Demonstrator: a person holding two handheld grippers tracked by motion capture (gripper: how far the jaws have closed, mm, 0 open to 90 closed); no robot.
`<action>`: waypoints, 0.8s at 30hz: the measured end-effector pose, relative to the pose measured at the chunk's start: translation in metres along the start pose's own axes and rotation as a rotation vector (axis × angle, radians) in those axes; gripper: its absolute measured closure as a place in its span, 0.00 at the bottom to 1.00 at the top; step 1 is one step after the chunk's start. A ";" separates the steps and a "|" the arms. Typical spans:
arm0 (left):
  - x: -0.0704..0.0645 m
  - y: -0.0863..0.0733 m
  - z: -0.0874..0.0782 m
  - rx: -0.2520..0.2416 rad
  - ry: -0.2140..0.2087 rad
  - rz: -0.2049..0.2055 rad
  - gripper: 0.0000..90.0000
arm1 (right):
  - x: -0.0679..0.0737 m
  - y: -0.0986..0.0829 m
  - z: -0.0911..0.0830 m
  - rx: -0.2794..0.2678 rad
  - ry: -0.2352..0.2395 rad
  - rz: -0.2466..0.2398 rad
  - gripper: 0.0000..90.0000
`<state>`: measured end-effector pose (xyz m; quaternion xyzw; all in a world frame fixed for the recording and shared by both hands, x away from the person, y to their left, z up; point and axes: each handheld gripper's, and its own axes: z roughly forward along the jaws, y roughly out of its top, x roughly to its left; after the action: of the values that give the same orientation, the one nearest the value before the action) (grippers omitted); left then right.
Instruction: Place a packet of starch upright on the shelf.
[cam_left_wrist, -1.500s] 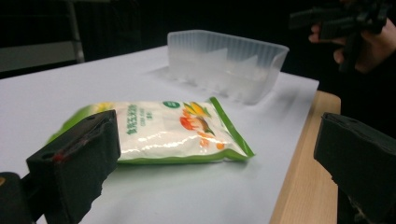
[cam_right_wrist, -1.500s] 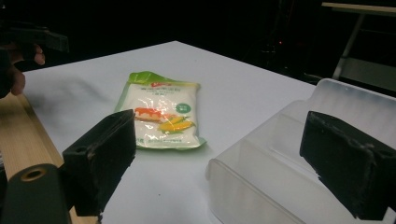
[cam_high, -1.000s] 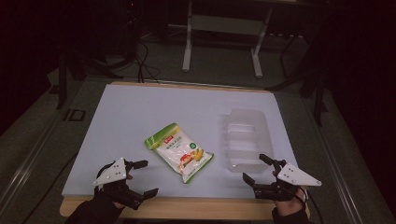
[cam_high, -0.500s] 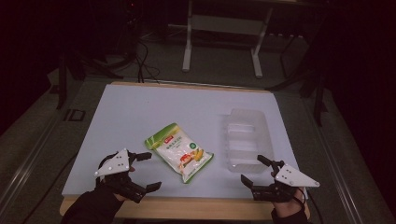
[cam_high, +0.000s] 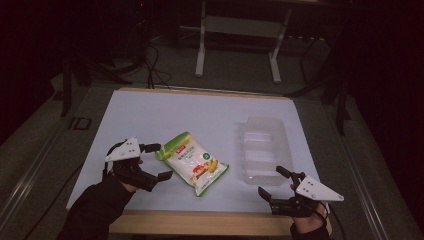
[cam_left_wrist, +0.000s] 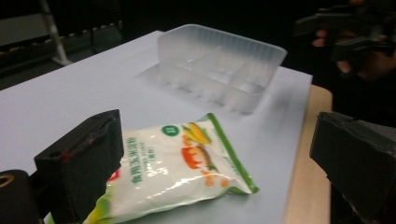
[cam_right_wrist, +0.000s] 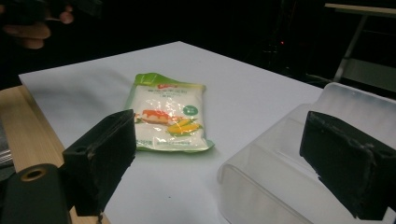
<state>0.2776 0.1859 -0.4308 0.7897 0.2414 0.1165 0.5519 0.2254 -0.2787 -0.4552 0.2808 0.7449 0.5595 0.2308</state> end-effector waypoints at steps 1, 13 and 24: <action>0.003 0.001 0.002 0.005 0.007 -0.001 0.04 | 0.000 0.000 0.000 -0.001 -0.001 -0.001 0.12; 0.038 0.003 0.021 0.063 0.071 -0.054 0.04 | 0.001 0.002 -0.002 -0.028 0.041 0.031 0.12; 0.070 -0.010 0.042 0.113 0.160 -0.114 0.05 | 0.006 0.002 0.003 -0.036 0.025 0.036 0.11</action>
<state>0.3540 0.1908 -0.4613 0.7926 0.3356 0.1338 0.4911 0.2236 -0.2718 -0.4542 0.2830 0.7323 0.5803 0.2165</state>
